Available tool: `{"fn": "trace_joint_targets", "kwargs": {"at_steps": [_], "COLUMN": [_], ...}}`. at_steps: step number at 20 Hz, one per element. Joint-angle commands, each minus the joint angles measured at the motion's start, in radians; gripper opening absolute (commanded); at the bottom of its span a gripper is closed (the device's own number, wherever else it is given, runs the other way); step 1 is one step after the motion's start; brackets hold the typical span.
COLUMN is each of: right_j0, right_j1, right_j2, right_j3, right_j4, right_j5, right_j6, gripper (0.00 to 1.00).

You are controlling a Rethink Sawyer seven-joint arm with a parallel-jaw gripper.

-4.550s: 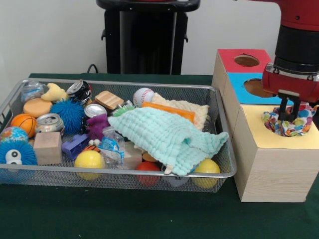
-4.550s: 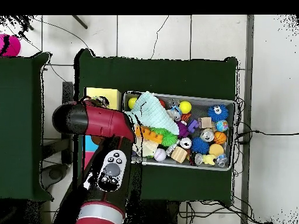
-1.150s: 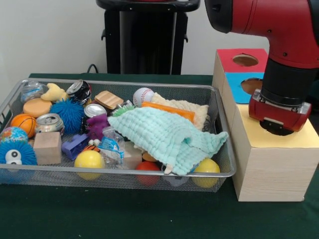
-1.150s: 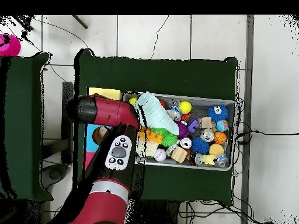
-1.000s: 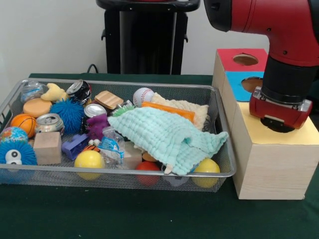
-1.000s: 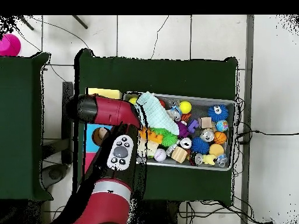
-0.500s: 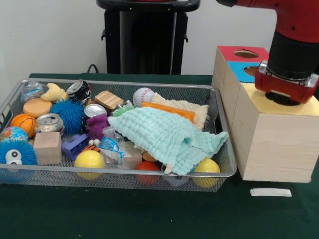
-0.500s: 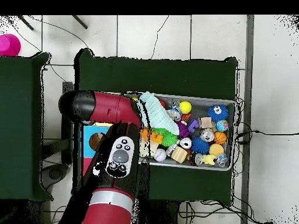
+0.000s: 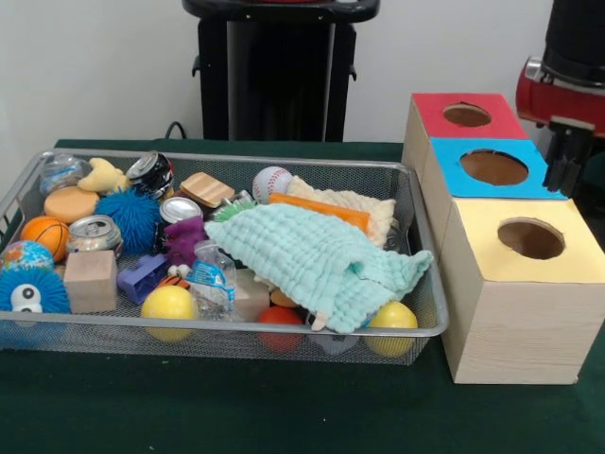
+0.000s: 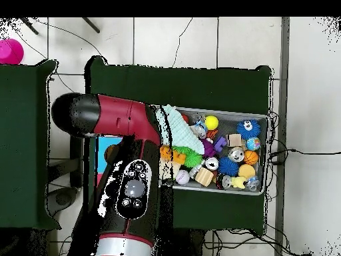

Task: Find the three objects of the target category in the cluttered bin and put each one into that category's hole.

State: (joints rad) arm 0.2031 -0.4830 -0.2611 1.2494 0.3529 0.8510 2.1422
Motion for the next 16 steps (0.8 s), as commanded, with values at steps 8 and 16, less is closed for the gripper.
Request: {"fn": "trace_joint_targets", "kwargs": {"at_steps": [8,16], "right_j0": [-0.017,-0.033], "right_j1": [-0.013,-0.028], "right_j2": [0.037,0.022], "right_j3": [-0.001,-0.079], "right_j4": [-0.059,-0.106], "right_j5": [0.136,0.217], "right_j6": [0.099,0.072], "gripper": [0.0,0.0]}}
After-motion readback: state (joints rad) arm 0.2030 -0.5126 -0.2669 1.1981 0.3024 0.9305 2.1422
